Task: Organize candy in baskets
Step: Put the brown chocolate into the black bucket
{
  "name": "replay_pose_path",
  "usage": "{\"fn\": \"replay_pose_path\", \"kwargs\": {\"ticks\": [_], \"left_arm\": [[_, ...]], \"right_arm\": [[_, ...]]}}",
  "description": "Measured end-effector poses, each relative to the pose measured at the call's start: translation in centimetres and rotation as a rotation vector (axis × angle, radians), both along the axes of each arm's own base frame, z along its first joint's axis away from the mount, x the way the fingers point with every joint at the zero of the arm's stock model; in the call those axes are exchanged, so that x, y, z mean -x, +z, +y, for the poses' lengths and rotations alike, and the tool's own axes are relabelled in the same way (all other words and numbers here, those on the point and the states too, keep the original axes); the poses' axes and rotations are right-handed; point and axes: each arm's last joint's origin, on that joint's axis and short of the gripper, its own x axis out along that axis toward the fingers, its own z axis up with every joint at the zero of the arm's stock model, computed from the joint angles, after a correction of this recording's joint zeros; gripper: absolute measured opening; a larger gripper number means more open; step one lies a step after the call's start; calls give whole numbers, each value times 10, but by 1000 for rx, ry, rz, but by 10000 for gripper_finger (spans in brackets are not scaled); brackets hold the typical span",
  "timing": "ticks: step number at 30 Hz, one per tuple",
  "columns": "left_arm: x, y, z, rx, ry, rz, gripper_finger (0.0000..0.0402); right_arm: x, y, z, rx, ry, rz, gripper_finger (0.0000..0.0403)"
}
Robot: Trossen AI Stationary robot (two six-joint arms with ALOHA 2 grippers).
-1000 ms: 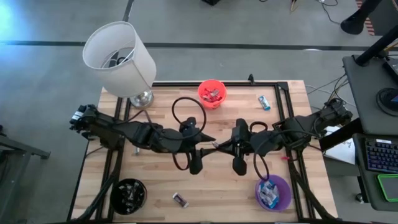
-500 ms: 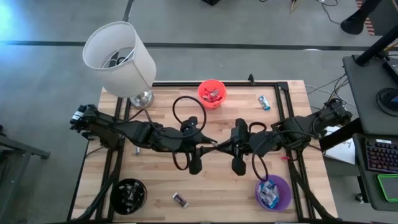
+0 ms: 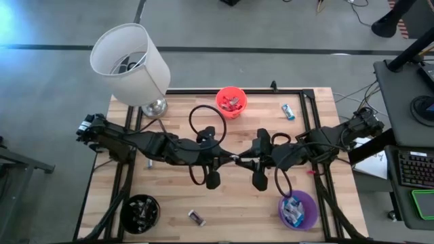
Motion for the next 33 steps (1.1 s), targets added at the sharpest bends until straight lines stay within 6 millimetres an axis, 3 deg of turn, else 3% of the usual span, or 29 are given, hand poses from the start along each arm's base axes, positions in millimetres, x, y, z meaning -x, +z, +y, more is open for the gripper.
{"fn": "replay_pose_path", "kwargs": {"ticks": [7,13,19,33], "left_arm": [[9,-6,2,38,7,106,2],[33,-10,0,276,-125,327,2],[69,-20,-14,429,-154,642,2],[135,-35,-54,459,-10,1093,2]], "right_arm": [[5,1,-1,-21,46,24,143],[11,-3,-3,-8,50,95,148],[12,-6,-4,-12,35,129,148],[11,-8,-3,-17,30,134,148]]}}
